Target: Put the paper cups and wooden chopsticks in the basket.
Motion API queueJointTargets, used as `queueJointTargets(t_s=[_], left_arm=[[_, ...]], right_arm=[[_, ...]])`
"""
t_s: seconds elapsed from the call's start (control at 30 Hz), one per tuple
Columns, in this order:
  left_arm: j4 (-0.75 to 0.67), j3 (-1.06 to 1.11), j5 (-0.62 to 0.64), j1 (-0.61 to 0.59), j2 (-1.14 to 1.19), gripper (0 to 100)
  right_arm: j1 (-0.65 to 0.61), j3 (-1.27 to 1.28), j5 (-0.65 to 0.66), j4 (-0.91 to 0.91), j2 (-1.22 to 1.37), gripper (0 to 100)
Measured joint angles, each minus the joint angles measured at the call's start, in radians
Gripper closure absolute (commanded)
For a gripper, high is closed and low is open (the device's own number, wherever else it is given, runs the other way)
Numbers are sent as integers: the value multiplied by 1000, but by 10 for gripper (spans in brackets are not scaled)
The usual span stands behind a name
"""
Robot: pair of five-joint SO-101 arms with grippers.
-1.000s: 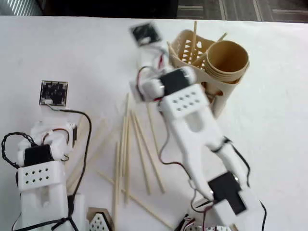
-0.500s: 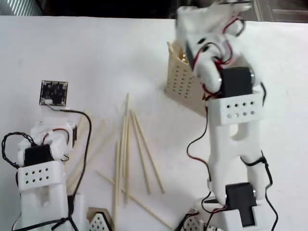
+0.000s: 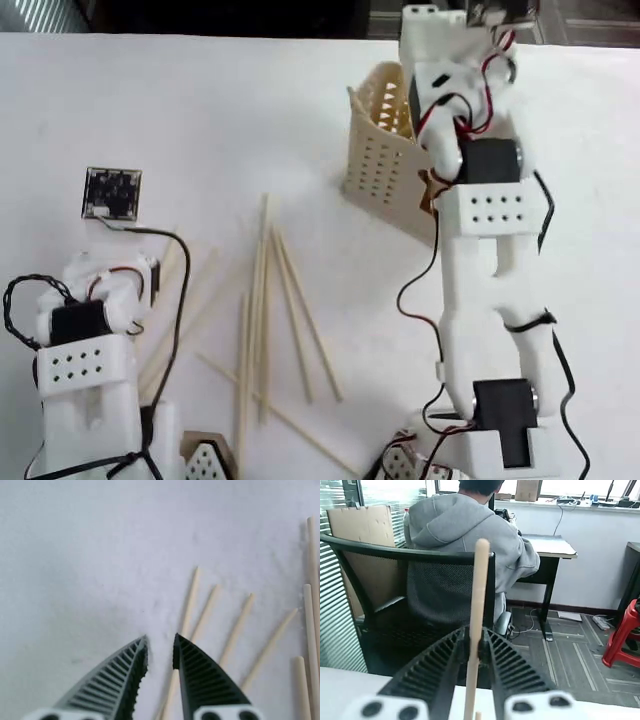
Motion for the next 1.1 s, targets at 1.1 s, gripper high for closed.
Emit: queueJointTargets(t_s=[1.1], left_arm=[[-6,18,0,0,0,899]], right_arm=[[-450,44,20,1065,2,822]])
